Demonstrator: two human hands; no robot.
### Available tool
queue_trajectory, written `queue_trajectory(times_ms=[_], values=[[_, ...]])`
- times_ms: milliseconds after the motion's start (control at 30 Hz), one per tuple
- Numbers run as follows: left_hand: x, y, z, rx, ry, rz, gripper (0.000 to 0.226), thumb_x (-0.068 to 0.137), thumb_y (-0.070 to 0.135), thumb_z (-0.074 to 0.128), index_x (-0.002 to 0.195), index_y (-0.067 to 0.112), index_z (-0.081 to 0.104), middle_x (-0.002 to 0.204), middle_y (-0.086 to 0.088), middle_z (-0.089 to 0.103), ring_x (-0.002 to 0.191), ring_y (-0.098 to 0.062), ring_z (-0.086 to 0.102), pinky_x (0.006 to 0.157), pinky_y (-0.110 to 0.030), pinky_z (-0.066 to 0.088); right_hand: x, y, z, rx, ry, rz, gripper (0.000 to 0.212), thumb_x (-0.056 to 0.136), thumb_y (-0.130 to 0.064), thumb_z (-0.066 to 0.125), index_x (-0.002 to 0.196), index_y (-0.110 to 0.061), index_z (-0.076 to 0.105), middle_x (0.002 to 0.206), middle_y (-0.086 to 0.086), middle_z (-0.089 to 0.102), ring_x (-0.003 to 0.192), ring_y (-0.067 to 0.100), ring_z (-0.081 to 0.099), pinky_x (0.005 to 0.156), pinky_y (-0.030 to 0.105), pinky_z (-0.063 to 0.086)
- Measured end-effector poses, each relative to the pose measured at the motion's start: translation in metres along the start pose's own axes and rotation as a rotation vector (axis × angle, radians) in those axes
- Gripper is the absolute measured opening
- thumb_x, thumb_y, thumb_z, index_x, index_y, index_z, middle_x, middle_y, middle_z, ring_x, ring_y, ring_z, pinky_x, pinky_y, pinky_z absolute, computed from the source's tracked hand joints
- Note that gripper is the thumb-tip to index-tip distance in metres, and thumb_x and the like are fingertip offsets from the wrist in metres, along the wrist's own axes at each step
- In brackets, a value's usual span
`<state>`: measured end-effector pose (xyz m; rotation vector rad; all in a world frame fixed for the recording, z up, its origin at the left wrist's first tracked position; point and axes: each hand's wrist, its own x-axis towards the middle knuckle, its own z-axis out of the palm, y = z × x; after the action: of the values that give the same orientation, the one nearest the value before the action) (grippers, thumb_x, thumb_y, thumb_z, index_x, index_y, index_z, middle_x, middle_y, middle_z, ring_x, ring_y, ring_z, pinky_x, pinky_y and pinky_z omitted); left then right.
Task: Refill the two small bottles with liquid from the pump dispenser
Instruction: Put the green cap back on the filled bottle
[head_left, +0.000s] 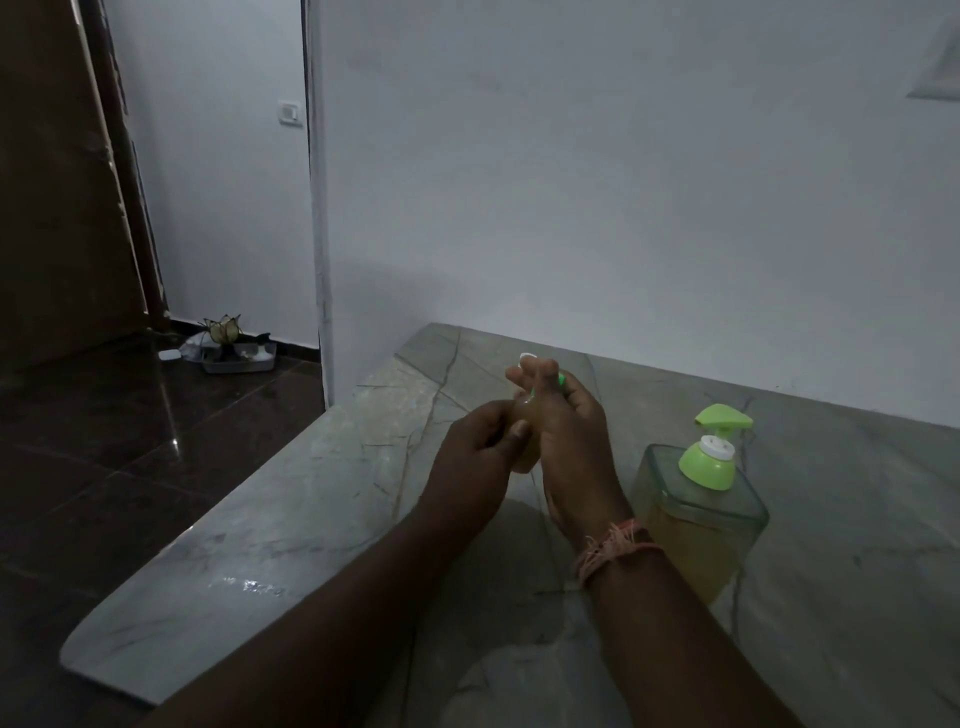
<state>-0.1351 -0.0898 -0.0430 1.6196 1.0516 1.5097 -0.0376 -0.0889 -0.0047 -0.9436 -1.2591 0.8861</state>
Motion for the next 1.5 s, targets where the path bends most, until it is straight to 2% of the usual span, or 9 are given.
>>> queue_trajectory(times_ms=[167,367,467,800,900,1067,1233,1367,1500], values=[[0.002,-0.001,-0.002,-0.096,-0.053,-0.079,0.028,0.106,0.010,0.042,0.122,-0.003,0.060,0.111,-0.024,0.067,0.102,-0.037,0.065,0.089,-0.048,0.056,-0.001,0.001,-0.001,-0.012,-0.049,-0.023,0.031,0.096,-0.049,0.042,0.105,-0.032,0.067,0.111,-0.015,0.068,0.106,0.010,0.062,0.077,0.043,0.058],[0.002,-0.004,-0.001,0.059,0.031,0.020,0.018,0.098,0.009,0.060,0.110,0.008,0.073,0.094,-0.008,0.076,0.086,-0.020,0.072,0.080,-0.036,0.060,0.002,0.008,0.000,-0.091,0.100,-0.035,0.029,0.097,-0.042,0.047,0.090,-0.024,0.069,0.093,-0.008,0.071,0.086,0.008,0.067,0.056,0.020,0.053],[0.001,-0.005,0.000,0.174,0.065,0.075,0.016,0.095,0.012,0.066,0.104,0.018,0.076,0.086,0.000,0.077,0.077,-0.013,0.073,0.077,-0.040,0.061,0.003,0.012,0.003,-0.134,0.181,-0.030,0.031,0.097,-0.042,0.047,0.091,-0.020,0.068,0.092,-0.003,0.070,0.085,0.014,0.066,0.063,0.030,0.055],[-0.007,-0.004,0.007,0.357,0.137,0.126,0.015,0.096,0.018,0.063,0.100,0.022,0.077,0.073,0.005,0.074,0.063,-0.009,0.068,0.062,-0.036,0.059,0.005,0.020,0.012,-0.257,0.356,-0.039,0.032,0.097,-0.042,0.044,0.084,-0.023,0.066,0.084,-0.007,0.067,0.079,0.009,0.062,0.073,0.033,0.052],[-0.005,-0.004,0.004,0.289,0.139,0.070,0.015,0.094,0.017,0.066,0.103,0.020,0.078,0.081,0.005,0.076,0.071,-0.006,0.070,0.068,-0.031,0.060,0.007,0.018,0.006,-0.195,0.219,0.039,0.032,0.095,-0.046,0.048,0.090,-0.021,0.067,0.087,-0.006,0.070,0.080,0.012,0.066,0.066,0.029,0.054],[-0.001,-0.003,0.000,0.165,0.112,-0.023,0.020,0.091,0.018,0.071,0.110,0.015,0.077,0.091,0.002,0.078,0.079,-0.005,0.073,0.074,-0.027,0.059,0.011,0.010,-0.003,-0.190,0.066,0.145,0.031,0.094,-0.044,0.052,0.099,-0.018,0.066,0.092,0.003,0.070,0.085,0.019,0.067,0.075,0.039,0.058],[0.002,-0.001,0.000,0.112,0.142,-0.063,0.035,0.090,0.023,0.072,0.123,0.010,0.070,0.113,-0.005,0.076,0.097,-0.013,0.072,0.088,-0.037,0.059,0.019,0.000,0.000,-0.271,0.149,0.120,0.017,0.093,-0.036,0.057,0.096,-0.020,0.061,0.089,0.000,0.064,0.080,0.013,0.060,0.065,0.030,0.051],[0.003,-0.004,-0.001,0.089,0.207,-0.093,0.039,0.093,0.020,0.071,0.130,0.010,0.065,0.124,-0.005,0.071,0.102,-0.006,0.064,0.086,-0.018,0.048,0.039,-0.005,0.006,-0.269,0.283,0.140,0.019,0.091,-0.029,0.062,0.100,-0.012,0.064,0.091,0.004,0.064,0.080,0.016,0.059,0.068,0.030,0.047],[0.004,-0.007,-0.001,0.104,0.245,-0.111,0.034,0.097,0.015,0.065,0.130,0.010,0.064,0.124,-0.007,0.071,0.103,-0.007,0.064,0.090,-0.022,0.050,0.069,-0.006,0.011,-0.381,0.405,0.136,0.022,0.085,-0.020,0.070,0.101,-0.004,0.070,0.095,0.009,0.069,0.081,0.021,0.062,0.075,0.030,0.050]])
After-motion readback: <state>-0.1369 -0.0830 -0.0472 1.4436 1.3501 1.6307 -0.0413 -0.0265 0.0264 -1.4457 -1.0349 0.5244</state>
